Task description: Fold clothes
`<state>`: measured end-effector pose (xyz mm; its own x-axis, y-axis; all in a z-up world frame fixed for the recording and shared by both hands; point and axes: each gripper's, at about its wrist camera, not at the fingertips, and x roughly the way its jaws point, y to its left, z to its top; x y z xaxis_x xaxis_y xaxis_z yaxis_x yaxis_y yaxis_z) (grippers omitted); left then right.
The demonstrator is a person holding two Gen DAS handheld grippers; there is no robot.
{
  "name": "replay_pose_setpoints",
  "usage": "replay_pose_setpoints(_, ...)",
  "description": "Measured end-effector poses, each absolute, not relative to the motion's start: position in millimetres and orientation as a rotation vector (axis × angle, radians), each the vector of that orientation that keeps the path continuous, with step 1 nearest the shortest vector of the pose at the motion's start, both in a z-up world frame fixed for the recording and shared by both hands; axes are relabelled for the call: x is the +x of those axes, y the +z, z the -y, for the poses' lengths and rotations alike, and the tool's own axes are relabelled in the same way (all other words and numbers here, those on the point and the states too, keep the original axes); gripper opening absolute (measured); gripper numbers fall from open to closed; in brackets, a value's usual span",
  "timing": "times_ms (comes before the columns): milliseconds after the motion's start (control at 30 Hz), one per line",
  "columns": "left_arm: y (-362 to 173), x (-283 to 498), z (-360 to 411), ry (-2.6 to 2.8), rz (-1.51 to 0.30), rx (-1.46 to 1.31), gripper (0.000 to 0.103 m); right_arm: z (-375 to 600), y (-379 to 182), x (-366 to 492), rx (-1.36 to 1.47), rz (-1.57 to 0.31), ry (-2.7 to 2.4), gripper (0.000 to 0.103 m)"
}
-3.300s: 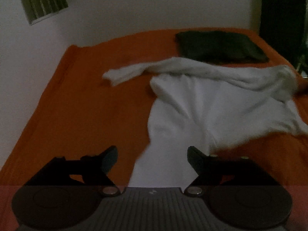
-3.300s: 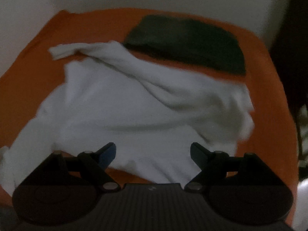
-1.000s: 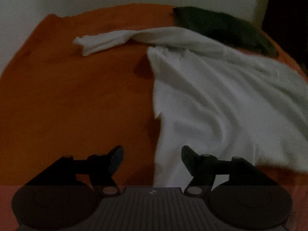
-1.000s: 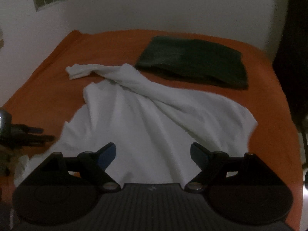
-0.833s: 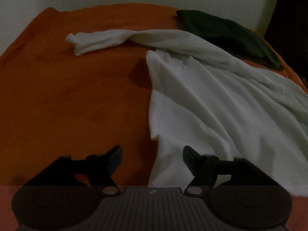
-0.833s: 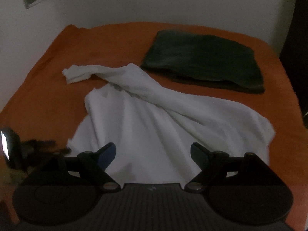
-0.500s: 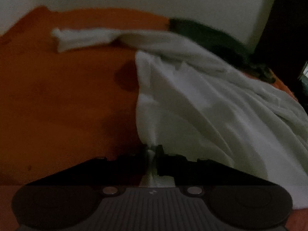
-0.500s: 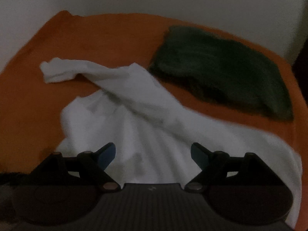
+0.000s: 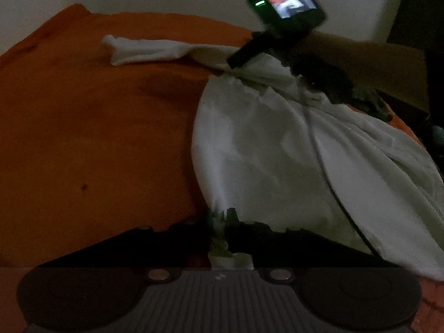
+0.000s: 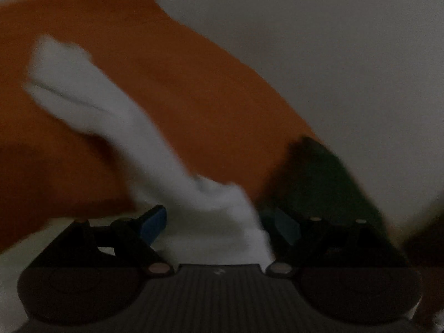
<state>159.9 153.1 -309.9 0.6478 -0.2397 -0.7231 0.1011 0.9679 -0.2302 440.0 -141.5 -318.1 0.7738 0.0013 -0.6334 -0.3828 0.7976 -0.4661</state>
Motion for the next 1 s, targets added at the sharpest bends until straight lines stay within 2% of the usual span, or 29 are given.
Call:
replay_pose_setpoints(33, -311, 160, -155, -0.196, -0.847, -0.185, 0.009, 141, -322, 451, -0.608, -0.707, 0.206, 0.079)
replay_pose_setpoints(67, -312, 161, -157, -0.196, -0.852, -0.201, 0.009, 141, -326, 462, -0.590, -0.749, 0.193, 0.066)
replay_pose_setpoints(100, -312, 161, -158, -0.196, -0.855, -0.212, 0.009, 148, -321, 467, -0.526, -0.752, 0.207, 0.028)
replay_pose_setpoints(133, -313, 160, -158, -0.197, -0.856, -0.214, 0.009, 155, -317, 472, -0.465, -0.756, 0.217, 0.010)
replay_pose_setpoints(233, -314, 159, -157, -0.197, -0.860, -0.216, 0.008, 177, -303, 487, -0.338, -0.785, 0.219, 0.009)
replay_pose_setpoints(367, -316, 161, -158, -0.191, -0.866, -0.222, 0.008, 206, -277, 501, -0.313, -0.685, 0.171, 0.009)
replay_pose_setpoints(500, -316, 161, -160, -0.192, -0.870, -0.239, 0.009, 274, -236, 529, -0.215, -0.569, -0.132, 0.009)
replay_pose_setpoints(567, -316, 161, -160, -0.189, -0.873, -0.240, 0.009, 320, -215, 545, -0.123, -0.522, -0.353, 0.010)
replay_pose_setpoints(600, -317, 162, -159, -0.187, -0.874, -0.238, 0.009, 346, -208, 546, -0.035, -0.506, -0.474, 0.020)
replay_pose_setpoints(633, -317, 162, -159, -0.186, -0.874, -0.230, 0.009, 372, -202, 547, 0.053, -0.491, -0.593, 0.053)
replay_pose_setpoints(667, -318, 162, -158, -0.185, -0.873, -0.222, 0.008, 394, -201, 545, 0.140, -0.487, -0.698, 0.075)
replay_pose_setpoints(700, -318, 161, -157, -0.184, -0.872, -0.213, 0.009, 410, -201, 542, 0.210, -0.493, -0.748, 0.092)
replay_pose_setpoints(733, -318, 161, -156, -0.184, -0.869, -0.203, 0.009, 419, -202, 537, 0.243, -0.487, -0.729, 0.091)
replay_pose_setpoints(867, -319, 160, -156, -0.188, -0.866, -0.192, 0.009, 421, -202, 528, 0.079, -0.524, -0.542, 0.091)
replay_pose_setpoints(1000, -317, 160, -158, -0.196, -0.873, -0.178, 0.009, 416, -195, 514, -0.147, -0.640, -0.425, 0.091)
